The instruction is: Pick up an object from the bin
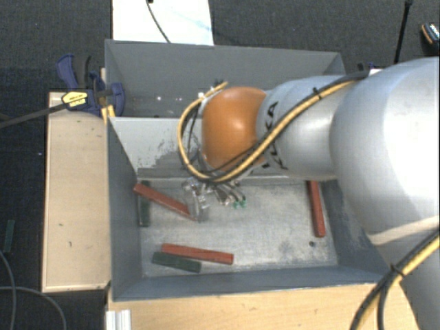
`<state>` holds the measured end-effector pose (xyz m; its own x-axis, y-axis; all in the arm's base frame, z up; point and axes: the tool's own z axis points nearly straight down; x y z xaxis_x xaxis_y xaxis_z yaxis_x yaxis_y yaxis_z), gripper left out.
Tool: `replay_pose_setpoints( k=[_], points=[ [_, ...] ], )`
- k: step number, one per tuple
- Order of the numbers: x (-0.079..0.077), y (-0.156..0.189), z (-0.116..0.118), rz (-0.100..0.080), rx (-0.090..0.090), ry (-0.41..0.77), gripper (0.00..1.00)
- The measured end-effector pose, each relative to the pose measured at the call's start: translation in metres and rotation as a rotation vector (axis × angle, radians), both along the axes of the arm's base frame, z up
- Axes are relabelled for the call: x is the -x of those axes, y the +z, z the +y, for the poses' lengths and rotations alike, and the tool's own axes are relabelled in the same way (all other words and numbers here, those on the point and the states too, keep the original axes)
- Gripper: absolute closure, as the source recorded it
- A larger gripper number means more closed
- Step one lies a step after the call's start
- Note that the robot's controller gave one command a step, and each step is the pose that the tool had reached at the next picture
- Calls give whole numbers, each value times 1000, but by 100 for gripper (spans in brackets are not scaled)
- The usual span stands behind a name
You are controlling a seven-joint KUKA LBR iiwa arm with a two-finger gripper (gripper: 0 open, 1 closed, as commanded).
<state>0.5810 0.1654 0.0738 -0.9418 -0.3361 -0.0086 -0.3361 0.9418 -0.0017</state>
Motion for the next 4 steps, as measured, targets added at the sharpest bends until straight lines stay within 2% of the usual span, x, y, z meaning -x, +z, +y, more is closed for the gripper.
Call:
replay_pose_setpoints(
  k=[1, 2, 3, 4],
  points=[
    [2, -3, 1, 6, 0, -2, 0],
    [3, -3, 1, 8, 0, -5, 100],
    [37, 111, -13, -1, -1, 32, 100],
    [40, 210, 4, -3, -2, 24, 100]
  ],
)
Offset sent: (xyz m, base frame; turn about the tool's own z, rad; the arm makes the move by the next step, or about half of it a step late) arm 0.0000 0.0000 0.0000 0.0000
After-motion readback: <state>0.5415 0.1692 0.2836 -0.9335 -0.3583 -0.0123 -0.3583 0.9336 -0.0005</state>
